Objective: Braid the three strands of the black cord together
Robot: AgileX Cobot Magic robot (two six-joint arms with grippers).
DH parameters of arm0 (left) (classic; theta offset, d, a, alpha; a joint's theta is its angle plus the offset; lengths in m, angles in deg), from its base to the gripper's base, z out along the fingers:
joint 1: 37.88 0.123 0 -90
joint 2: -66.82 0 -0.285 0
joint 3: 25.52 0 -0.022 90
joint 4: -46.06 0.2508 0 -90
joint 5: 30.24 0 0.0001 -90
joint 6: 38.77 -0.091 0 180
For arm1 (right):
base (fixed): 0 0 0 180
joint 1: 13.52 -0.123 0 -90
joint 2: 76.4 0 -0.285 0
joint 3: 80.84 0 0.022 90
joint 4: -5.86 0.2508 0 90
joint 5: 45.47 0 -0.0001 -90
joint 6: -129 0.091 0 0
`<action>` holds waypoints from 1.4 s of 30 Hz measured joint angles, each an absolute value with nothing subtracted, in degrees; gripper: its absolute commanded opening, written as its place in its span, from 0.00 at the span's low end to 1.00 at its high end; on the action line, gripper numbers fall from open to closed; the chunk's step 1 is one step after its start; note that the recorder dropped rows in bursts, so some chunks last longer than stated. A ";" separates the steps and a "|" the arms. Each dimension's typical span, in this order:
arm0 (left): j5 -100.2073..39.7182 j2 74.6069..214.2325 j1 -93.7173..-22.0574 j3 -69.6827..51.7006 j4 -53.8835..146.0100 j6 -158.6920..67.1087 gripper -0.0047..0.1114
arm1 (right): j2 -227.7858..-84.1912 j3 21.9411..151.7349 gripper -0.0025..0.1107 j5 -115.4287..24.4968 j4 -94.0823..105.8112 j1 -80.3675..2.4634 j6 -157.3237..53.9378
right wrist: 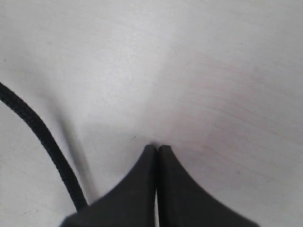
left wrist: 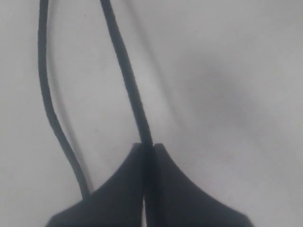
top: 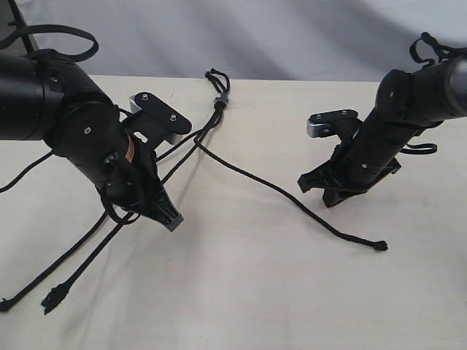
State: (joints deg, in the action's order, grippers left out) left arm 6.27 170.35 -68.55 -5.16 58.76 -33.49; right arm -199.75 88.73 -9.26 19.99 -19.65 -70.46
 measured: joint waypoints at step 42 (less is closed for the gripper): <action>6.35 165.32 -68.55 -5.16 62.03 -31.92 0.05 | -197.82 90.70 0.02 -9.30 12.36 -29.16 -73.24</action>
State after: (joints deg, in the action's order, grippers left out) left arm 6.35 165.32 -68.55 -5.16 62.03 -31.92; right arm -197.82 90.70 -9.30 12.36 -29.16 -73.24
